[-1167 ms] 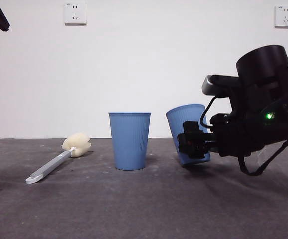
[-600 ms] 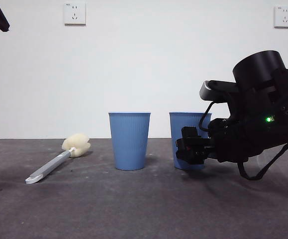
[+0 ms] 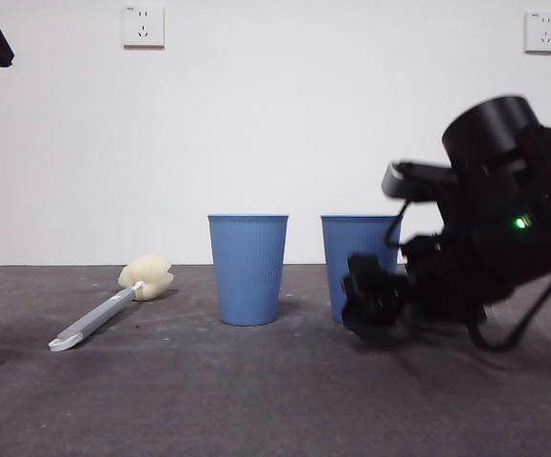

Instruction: Pick up the cup brush,pick up the cup,insert the brush into the cup,clean the cup,put the cup brush back,put the cup back to the fixed position on the table

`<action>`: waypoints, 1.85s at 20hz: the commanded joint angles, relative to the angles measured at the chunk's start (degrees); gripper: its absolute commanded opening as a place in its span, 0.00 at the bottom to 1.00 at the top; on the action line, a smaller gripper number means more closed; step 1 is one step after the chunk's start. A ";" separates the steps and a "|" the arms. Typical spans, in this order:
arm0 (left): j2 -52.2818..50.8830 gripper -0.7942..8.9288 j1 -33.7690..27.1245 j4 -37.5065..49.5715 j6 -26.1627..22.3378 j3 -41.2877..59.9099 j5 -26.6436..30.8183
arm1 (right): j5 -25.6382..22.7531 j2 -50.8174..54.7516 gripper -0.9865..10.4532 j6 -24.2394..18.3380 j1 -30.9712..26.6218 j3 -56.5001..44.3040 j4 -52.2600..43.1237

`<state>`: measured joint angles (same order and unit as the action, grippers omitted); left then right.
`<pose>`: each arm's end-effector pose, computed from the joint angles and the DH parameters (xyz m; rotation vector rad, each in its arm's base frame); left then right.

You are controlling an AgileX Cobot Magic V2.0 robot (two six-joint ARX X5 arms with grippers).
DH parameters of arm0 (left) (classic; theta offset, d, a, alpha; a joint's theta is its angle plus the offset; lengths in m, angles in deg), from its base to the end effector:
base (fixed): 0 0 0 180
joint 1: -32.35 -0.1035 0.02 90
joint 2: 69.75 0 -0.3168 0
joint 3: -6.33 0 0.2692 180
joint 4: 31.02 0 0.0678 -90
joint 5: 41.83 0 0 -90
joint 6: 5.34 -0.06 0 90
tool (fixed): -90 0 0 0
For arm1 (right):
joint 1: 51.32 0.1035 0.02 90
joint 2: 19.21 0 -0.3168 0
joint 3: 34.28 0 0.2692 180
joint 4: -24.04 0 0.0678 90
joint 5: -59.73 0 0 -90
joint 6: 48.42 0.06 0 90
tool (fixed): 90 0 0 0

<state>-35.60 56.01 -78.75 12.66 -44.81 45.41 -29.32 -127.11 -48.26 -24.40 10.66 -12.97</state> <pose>0.1134 -0.0528 0.2947 -0.2032 0.5969 -0.3616 0.3158 0.1615 0.1093 -0.1001 0.4463 0.4774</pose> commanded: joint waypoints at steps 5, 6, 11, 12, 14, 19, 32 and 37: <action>-0.02 0.48 -0.02 -0.52 -0.68 0.15 -0.24 | 1.53 0.90 0.45 1.14 0.13 -0.50 4.35; -0.02 0.48 -0.02 -0.74 -0.68 0.15 -0.24 | 2.29 1.77 0.45 1.16 0.13 -0.50 6.10; -0.02 0.48 0.00 -1.57 -0.70 0.15 -0.26 | 2.38 15.04 0.45 1.22 0.13 -0.50 24.26; -0.02 0.48 0.00 -1.57 -0.70 0.15 -0.26 | 2.69 18.64 0.45 1.38 0.13 -0.50 28.72; -0.02 0.48 -0.02 -1.55 -0.72 0.15 -0.26 | 2.71 27.98 0.45 1.38 0.13 -0.50 39.65; -0.02 0.48 0.00 -2.05 -1.36 0.15 -0.50 | 5.77 50.45 0.44 4.28 0.13 -0.39 63.45; 0.13 0.07 0.00 -6.60 -1.79 0.15 -13.92 | 17.97 69.90 0.08 5.77 0.11 11.47 94.92; 0.13 0.08 0.00 -6.14 -1.79 0.15 -13.94 | 17.75 69.85 0.09 5.68 0.11 13.25 97.88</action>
<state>-35.43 56.03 -85.37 11.59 -44.81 31.48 -11.79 -57.19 -42.84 -24.33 23.73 85.08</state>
